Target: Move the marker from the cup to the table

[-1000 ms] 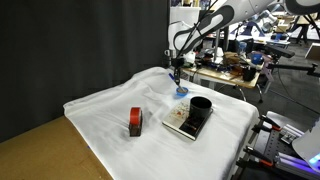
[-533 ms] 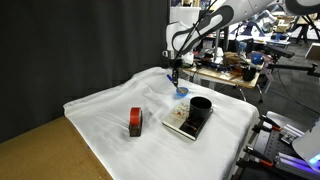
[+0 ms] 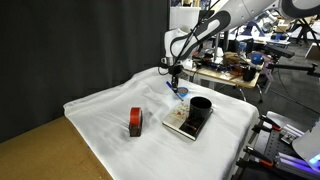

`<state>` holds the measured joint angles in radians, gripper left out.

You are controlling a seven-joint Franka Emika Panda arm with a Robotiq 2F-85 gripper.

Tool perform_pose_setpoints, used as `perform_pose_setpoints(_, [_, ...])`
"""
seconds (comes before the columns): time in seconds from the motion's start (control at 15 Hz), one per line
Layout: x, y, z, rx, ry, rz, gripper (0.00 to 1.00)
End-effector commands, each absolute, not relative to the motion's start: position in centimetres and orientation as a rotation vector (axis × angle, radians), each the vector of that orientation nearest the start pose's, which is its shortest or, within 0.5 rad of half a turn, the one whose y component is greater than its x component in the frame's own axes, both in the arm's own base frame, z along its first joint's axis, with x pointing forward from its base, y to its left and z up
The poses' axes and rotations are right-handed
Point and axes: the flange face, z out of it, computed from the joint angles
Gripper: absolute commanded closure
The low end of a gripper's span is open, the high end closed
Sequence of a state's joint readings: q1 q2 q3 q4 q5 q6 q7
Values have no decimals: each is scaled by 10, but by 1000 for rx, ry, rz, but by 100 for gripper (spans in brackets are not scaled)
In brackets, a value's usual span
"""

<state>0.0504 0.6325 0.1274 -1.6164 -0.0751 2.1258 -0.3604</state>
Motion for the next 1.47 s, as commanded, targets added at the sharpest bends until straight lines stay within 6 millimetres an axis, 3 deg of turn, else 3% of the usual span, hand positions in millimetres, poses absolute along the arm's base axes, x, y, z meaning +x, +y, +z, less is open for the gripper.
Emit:
perform_pose_setpoints(0.0, [664, 112, 232, -2949, -859, 230, 96])
perform_pose_setpoints(0.6, [665, 119, 217, -2923, -912, 271, 96])
perform_pose_setpoints(0.8, [661, 130, 207, -2898, -951, 309, 96])
perform_pose_setpoints(1.0, [664, 154, 197, -2851, -1020, 315, 96])
perform_pose_setpoints(1.4, [669, 225, 186, -2733, -1191, 311, 96])
